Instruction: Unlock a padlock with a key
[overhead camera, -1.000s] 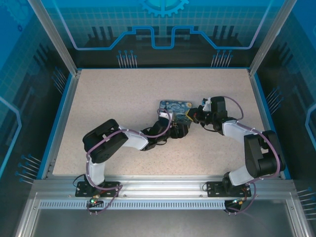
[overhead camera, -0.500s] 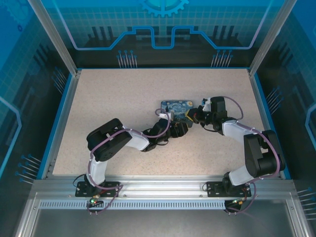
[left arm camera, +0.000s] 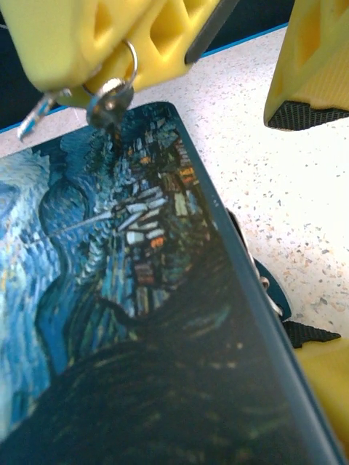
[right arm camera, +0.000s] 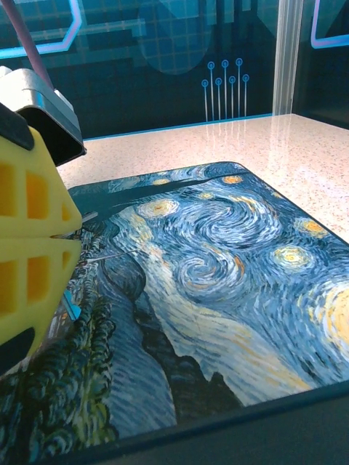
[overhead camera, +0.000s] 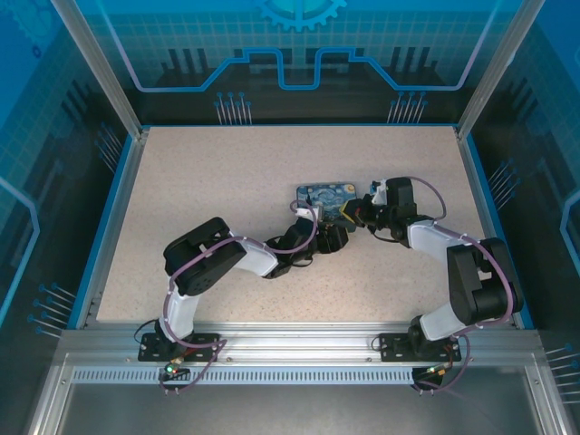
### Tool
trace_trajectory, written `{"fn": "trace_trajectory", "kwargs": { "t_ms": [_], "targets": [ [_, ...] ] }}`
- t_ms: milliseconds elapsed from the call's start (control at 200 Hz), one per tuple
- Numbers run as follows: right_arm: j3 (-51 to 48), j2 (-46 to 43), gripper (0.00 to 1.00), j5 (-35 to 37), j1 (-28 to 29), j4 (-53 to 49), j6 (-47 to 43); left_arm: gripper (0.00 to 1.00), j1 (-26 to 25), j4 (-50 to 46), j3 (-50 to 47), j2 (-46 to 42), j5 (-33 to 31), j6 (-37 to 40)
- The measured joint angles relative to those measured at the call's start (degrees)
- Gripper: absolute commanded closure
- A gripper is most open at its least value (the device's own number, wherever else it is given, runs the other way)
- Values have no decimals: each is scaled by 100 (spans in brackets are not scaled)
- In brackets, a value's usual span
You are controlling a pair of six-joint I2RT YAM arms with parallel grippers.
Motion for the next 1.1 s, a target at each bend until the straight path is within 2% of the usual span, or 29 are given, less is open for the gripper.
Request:
{"fn": "trace_trajectory", "kwargs": {
  "t_ms": [265,470,730,920,1101],
  "targets": [
    [0,9,100,0,0,0,-17,36,-4,323,-68,22,-4,-415],
    [0,20,100,-2,0,0,-17,39,-15,442,-50,229,-52,-459],
    [0,48,100,-4,0,4,-20,29,-101,219,127,247,-118,-267],
    [0,50,100,0,0,4,-20,14,-131,120,142,157,-153,-168],
    [0,9,100,44,0,-22,-22,5,-127,-713,105,-326,-157,-105]
  ]
}}
